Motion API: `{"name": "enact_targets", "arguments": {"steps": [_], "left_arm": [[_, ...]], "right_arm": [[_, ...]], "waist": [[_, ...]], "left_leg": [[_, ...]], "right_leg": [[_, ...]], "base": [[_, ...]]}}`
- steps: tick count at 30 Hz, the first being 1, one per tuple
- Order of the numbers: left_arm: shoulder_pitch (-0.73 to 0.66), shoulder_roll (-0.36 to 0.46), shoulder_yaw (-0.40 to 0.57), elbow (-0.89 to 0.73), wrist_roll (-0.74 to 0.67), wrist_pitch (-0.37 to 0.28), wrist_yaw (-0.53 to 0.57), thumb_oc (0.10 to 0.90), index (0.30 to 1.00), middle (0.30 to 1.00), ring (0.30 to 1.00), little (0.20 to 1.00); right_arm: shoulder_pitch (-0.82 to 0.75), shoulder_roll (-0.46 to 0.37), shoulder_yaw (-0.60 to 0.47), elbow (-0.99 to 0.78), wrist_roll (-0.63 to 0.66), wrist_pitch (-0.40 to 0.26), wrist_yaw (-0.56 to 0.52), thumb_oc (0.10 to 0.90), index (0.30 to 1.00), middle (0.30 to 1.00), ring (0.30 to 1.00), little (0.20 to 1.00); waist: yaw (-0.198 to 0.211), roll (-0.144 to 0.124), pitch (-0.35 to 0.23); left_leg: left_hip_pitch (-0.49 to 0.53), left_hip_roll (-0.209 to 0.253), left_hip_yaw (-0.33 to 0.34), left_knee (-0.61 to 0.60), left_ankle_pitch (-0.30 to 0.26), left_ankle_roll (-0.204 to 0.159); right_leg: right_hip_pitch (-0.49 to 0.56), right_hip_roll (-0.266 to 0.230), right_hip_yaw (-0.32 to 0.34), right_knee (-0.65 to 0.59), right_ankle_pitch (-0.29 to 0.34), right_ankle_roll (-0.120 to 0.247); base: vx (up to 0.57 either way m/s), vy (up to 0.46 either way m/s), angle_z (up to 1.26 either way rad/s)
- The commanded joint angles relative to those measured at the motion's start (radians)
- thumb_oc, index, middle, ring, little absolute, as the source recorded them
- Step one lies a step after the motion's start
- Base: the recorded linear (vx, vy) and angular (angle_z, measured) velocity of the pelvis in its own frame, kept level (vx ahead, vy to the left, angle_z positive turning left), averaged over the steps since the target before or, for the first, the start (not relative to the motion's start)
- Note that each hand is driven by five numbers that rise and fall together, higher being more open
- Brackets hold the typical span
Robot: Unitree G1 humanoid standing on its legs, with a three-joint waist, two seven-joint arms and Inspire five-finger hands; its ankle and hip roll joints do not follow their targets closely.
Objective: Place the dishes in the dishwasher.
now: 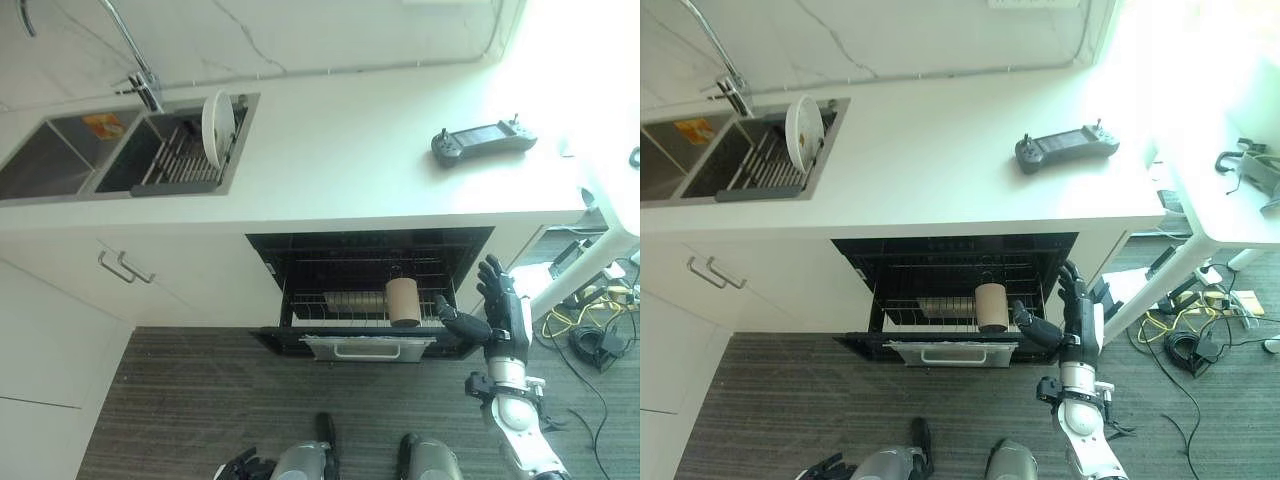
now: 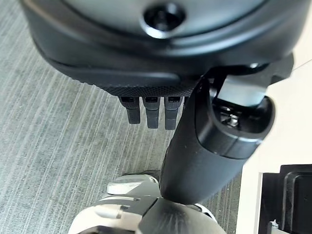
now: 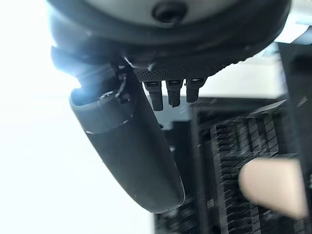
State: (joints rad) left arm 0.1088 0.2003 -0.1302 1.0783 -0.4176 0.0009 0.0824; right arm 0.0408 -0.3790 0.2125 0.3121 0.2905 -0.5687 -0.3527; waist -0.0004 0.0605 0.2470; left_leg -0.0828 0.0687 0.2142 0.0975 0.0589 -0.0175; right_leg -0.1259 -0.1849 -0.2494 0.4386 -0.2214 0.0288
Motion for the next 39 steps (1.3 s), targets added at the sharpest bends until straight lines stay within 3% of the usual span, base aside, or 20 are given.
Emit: {"name": "enact_targets", "arguments": {"steps": [1,10,15,16,17,18,20,22,23,26,29,33,35,36,37,39], "left_arm": [[0.005,-0.035,0.003,-0.021,0.034,-0.012,0.011,0.800,0.900,0.900,0.900,0.900],[0.032,-0.042,0.067,0.012,-0.006,-0.034,0.016,0.800,0.900,0.900,0.900,0.900],[0.027,-0.030,0.087,0.025,-0.007,-0.040,-0.006,0.800,0.900,0.900,0.900,0.900],[0.021,-0.023,0.089,0.023,-0.002,-0.036,-0.013,0.800,0.900,0.900,0.900,0.900],[0.004,-0.011,0.084,0.013,-0.008,-0.017,-0.027,0.800,0.900,0.900,0.900,0.900],[0.004,-0.011,0.084,0.012,-0.009,-0.015,-0.030,0.800,0.900,0.900,0.900,0.900],[-0.002,-0.006,0.079,0.002,-0.027,0.009,-0.064,0.800,0.900,0.900,0.900,0.900],[0.004,-0.002,0.078,-0.007,-0.033,0.020,-0.080,0.800,0.900,0.900,0.900,0.900],[0.007,0.007,0.083,-0.011,-0.071,0.034,-0.109,0.800,0.900,0.900,0.900,0.900],[0.008,0.005,0.084,-0.020,-0.090,0.037,-0.140,0.800,0.900,0.900,0.900,0.900],[0.005,0.010,0.083,-0.026,-0.072,0.020,-0.140,0.800,0.900,0.900,0.900,0.900],[-0.010,0.006,0.080,-0.032,-0.043,0.040,-0.127,0.800,0.900,0.900,0.900,0.900],[-0.007,-0.005,0.053,-0.027,-0.004,0.023,-0.112,0.800,0.900,0.900,0.900,0.900],[-0.006,-0.007,0.048,-0.027,0.005,0.021,-0.111,0.800,0.900,0.900,0.900,0.900],[-0.005,-0.019,0.039,-0.024,0.037,0.019,-0.118,0.800,0.900,0.900,0.900,0.900],[-0.004,-0.025,0.040,-0.024,0.052,0.021,-0.120,0.800,0.900,0.900,0.900,0.900]], "right_arm": [[-0.103,-0.029,-0.050,-0.184,0.052,-0.132,0.058,0.800,0.900,0.900,0.900,0.900],[-0.049,-0.034,-0.107,-0.315,0.204,-0.096,0.192,0.800,0.900,0.900,0.900,0.900],[-0.036,-0.024,-0.131,-0.342,0.258,-0.074,0.239,0.800,0.900,0.900,0.900,0.900],[-0.031,-0.021,-0.137,-0.351,0.263,-0.064,0.245,0.800,0.900,0.900,0.900,0.900],[-0.032,-0.011,-0.144,-0.374,0.261,-0.077,0.217,0.800,0.900,0.900,0.900,0.900],[-0.030,-0.010,-0.144,-0.375,0.263,-0.073,0.216,0.800,0.900,0.900,0.900,0.900],[-0.026,-0.001,-0.149,-0.394,0.251,-0.035,0.194,0.800,0.900,0.900,0.900,0.900],[-0.017,0.005,-0.154,-0.401,0.256,-0.020,0.203,0.800,0.900,0.900,0.900,0.900],[-0.013,-0.002,-0.158,-0.407,0.276,0.007,0.229,0.800,0.900,0.900,0.900,0.900],[-0.007,-0.023,-0.167,-0.410,0.287,0.000,0.241,0.800,0.900,0.900,0.900,0.900],[-0.010,-0.043,-0.185,-0.405,0.318,-0.022,0.266,0.800,0.900,0.900,0.900,0.900],[-0.017,-0.061,-0.202,-0.401,0.359,-0.028,0.293,0.800,0.900,0.900,0.900,0.900],[-0.010,-0.079,-0.217,-0.401,0.332,-0.051,0.297,0.800,0.900,0.900,0.900,0.900],[-0.010,-0.083,-0.219,-0.400,0.327,-0.056,0.292,0.800,0.900,0.900,0.900,0.900],[-0.020,-0.099,-0.226,-0.392,0.338,-0.067,0.272,0.800,0.900,0.900,0.900,0.900],[-0.033,-0.094,-0.232,-0.385,0.327,-0.070,0.269,0.800,0.900,0.900,0.900,0.900]], "waist": [[-0.012,-0.001,0.039],[-0.010,-0.031,0.004],[-0.009,-0.041,-0.005],[-0.011,-0.040,-0.006],[-0.022,-0.027,-0.001],[-0.022,-0.029,-0.003],[-0.038,-0.003,0.000],[-0.044,0.005,0.005],[-0.054,-0.002,0.007],[-0.062,-0.015,0.013],[-0.060,-0.021,0.031],[-0.062,-0.026,0.036],[-0.051,-0.058,0.045],[-0.049,-0.061,0.050],[-0.042,-0.064,0.066],[-0.040,-0.063,0.066]], "left_leg": [[0.040,0.039,-0.003,0.203,-0.342,0.007],[0.056,0.019,-0.002,0.203,-0.376,0.035],[0.060,-0.011,-0.014,0.203,-0.395,0.070],[0.060,-0.024,-0.030,0.203,-0.400,0.084],[0.047,-0.046,-0.055,0.203,-0.389,0.114],[0.058,-0.052,-0.062,0.203,-0.406,0.113],[0.047,-0.061,-0.081,0.203,-0.402,0.135],[0.064,-0.066,-0.071,0.203,-0.422,0.140],[0.066,-0.073,-0.042,0.203,-0.436,0.144],[0.064,-0.084,-0.028,0.203,-0.434,0.133],[0.073,-0.088,-0.015,0.203,-0.438,0.127],[0.135,-0.105,0.008,0.203,-0.422,0.117],[0.171,-0.143,0.020,0.208,-0.361,0.080],[0.156,-0.140,0.020,0.240,-0.350,0.066],[0.086,-0.090,0.009,0.369,-0.282,0.018],[0.072,-0.066,0.009,0.363,-0.273,0.014]], "right_leg": [[0.103,-0.008,-0.028,-0.139,-0.057,0.046],[0.120,-0.017,-0.024,-0.139,-0.060,0.067],[0.133,-0.030,-0.018,-0.139,-0.040,0.089],[0.136,-0.030,-0.009,-0.139,-0.032,0.093],[0.125,-0.025,-0.002,-0.139,0.016,0.094],[0.134,-0.027,0.009,-0.139,0.003,0.103],[0.120,-0.030,0.013,-0.139,0.096,0.104],[0.124,-0.019,-0.001,-0.101,0.097,0.114],[0.098,0.052,-0.002,-0.036,0.042,0.105],[0.084,0.139,-0.021,-0.051,0.028,0.077],[0.062,0.148,-0.051,-0.062,0.038,0.073],[0.089,0.163,-0.056,-0.139,-0.017,0.022],[0.114,0.135,-0.044,-0.139,-0.043,-0.004],[0.121,0.134,-0.046,-0.139,-0.046,-0.011],[0.144,0.135,-0.033,-0.139,-0.055,-0.038],[0.152,0.133,-0.023,-0.139,-0.059,-0.043]], "base": [[0.03,0.017,-0.03],[0.01,0.090,-0.02],[0.01,0.176,-0.03],[-0.03,0.327,0.03],[0.04,0.327,0.08],[-0.04,0.300,0.24],[0.00,0.249,0.28],[0.12,0.235,0.06],[0.14,0.141,-0.13],[0.06,0.004,-0.17],[0.06,-0.051,-0.20],[0.18,-0.100,0.00],[0.17,-0.058,0.00],[0.13,-0.030,0.04],[0.12,0.039,0.05],[0.12,0.126,0.07]]}}
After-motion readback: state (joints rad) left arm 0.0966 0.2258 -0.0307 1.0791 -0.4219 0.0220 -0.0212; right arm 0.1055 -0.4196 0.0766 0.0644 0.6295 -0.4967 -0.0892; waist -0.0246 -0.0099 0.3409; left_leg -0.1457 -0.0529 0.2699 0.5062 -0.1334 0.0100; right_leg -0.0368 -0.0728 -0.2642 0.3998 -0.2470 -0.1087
